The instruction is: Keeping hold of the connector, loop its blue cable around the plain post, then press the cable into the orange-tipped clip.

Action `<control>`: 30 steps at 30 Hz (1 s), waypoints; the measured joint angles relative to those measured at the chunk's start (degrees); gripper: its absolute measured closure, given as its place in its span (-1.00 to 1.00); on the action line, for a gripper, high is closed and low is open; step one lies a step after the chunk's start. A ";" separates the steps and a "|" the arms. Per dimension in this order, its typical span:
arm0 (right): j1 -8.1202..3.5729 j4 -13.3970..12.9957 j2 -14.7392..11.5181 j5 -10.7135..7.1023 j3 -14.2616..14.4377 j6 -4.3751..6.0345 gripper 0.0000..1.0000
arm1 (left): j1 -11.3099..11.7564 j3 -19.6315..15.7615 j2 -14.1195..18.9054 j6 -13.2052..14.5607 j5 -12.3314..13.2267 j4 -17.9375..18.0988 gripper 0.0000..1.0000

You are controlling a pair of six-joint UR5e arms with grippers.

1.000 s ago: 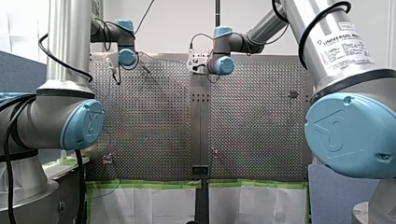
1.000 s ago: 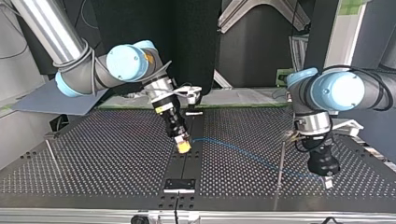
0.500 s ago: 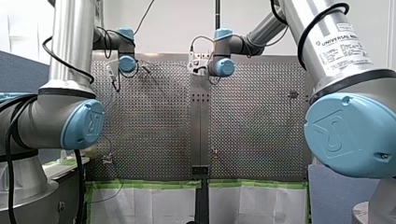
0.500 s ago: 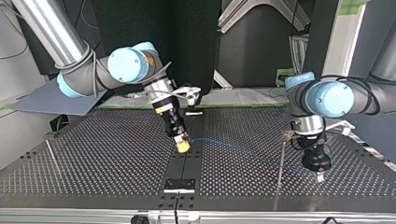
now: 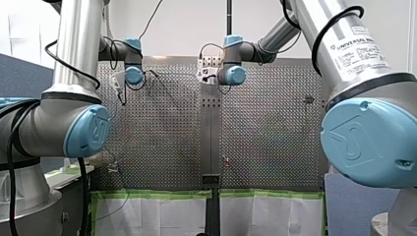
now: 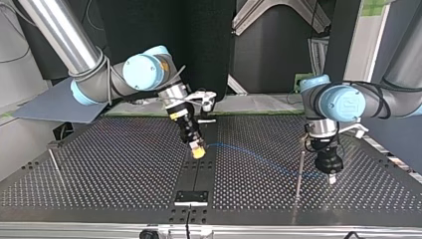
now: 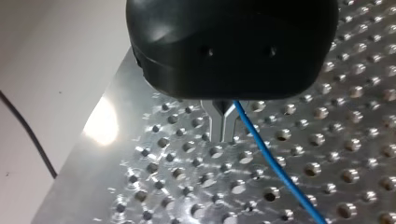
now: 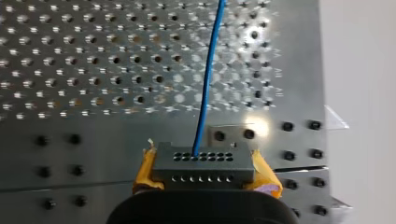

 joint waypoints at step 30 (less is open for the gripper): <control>3.50 1.55 9.27 0.35 0.02 -2.07 1.00 | 0.96 -3.26 -3.38 -1.01 3.78 3.72 0.44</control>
